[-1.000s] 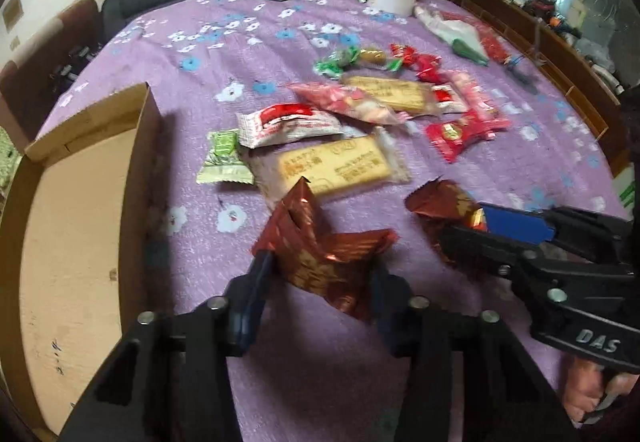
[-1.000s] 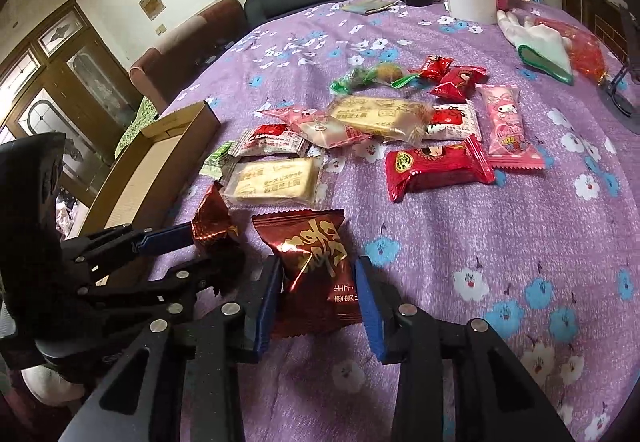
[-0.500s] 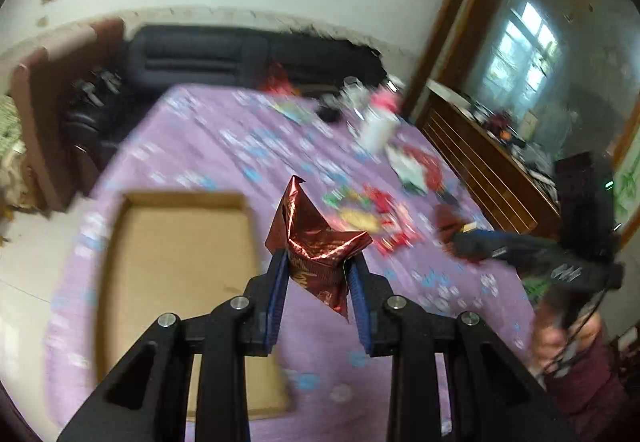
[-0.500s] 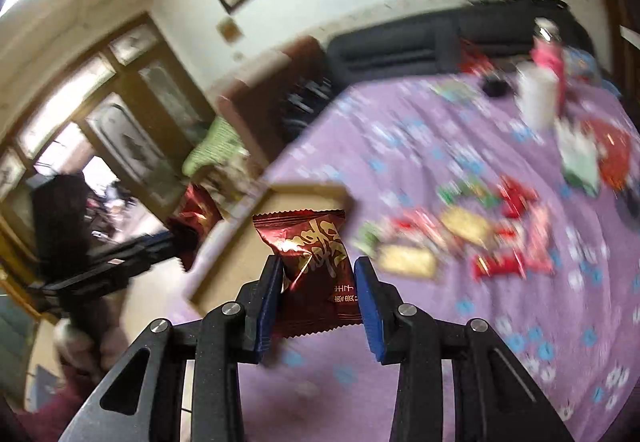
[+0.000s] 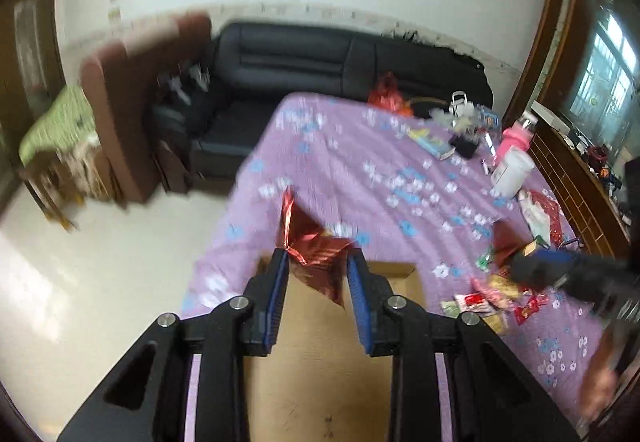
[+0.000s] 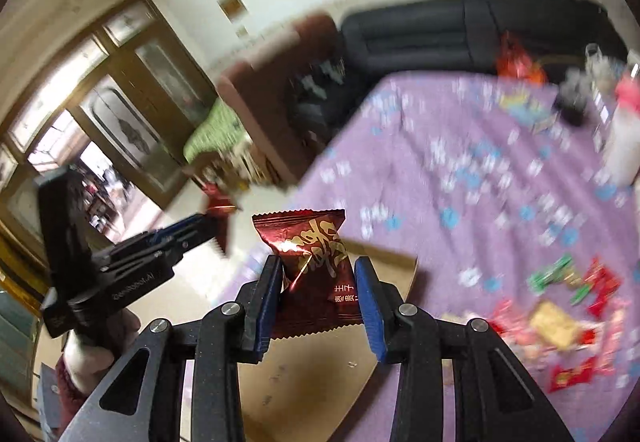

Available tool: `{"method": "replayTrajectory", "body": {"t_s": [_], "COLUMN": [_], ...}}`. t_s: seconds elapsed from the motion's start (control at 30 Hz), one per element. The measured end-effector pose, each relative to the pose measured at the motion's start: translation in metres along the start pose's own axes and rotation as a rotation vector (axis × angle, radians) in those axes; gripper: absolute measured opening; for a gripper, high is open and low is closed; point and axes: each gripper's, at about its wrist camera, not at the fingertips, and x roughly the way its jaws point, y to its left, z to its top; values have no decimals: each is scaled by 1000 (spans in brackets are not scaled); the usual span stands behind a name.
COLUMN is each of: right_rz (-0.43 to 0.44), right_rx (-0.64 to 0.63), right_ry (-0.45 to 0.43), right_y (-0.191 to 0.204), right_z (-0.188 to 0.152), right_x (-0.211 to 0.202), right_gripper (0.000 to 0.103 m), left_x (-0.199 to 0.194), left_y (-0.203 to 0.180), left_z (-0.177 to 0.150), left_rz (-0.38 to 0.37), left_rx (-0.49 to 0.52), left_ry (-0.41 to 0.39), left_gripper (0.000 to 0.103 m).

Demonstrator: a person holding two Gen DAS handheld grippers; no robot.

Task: Organize snacks
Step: 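Carry both foil candies to the cardboard tray and open both tools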

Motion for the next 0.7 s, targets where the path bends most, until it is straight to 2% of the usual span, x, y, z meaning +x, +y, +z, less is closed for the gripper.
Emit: {"method": "replayTrajectory", "body": {"t_s": [0.07,0.1,0.17,0.23,0.37,0.43,0.5,0.57,0.7], "right_rz": [-58,-76,-110,-128,-163,-188,-202,-186,-162], "right_rx": [-25,-34,-49,-43,-53,-64,-62,-52,-55], "right_ry": [57,76,108,138,163,149,132,119,59], "right_y": [-2,-4,-7,-13,-21,-22,-21,-20,-20], "right_z": [-11,-14,-20,-23,-27,-24,-23,-21,-25], "right_x": [46,61,88,112,136,139,137,130,95], "right_gripper": [41,41,41,41,42,43,49,54,54], "left_x": [39,57,83,101,104,99,86,74,43], "left_y": [10,14,21,23,30,29,25,23,11], "left_z": [-13,-18,-26,-32,-40,-40,-41,-42,-50], "left_rz": [-16,-24,-22,-27,-47,-59,-62,-73,-104], "left_rx": [-40,-54,-83,-110,-146,-142,-155,-172,-191], "left_ry": [55,86,130,156,157,140,108,74,45], "left_gripper": [26,22,21,21,21,29,59,63,64]}}
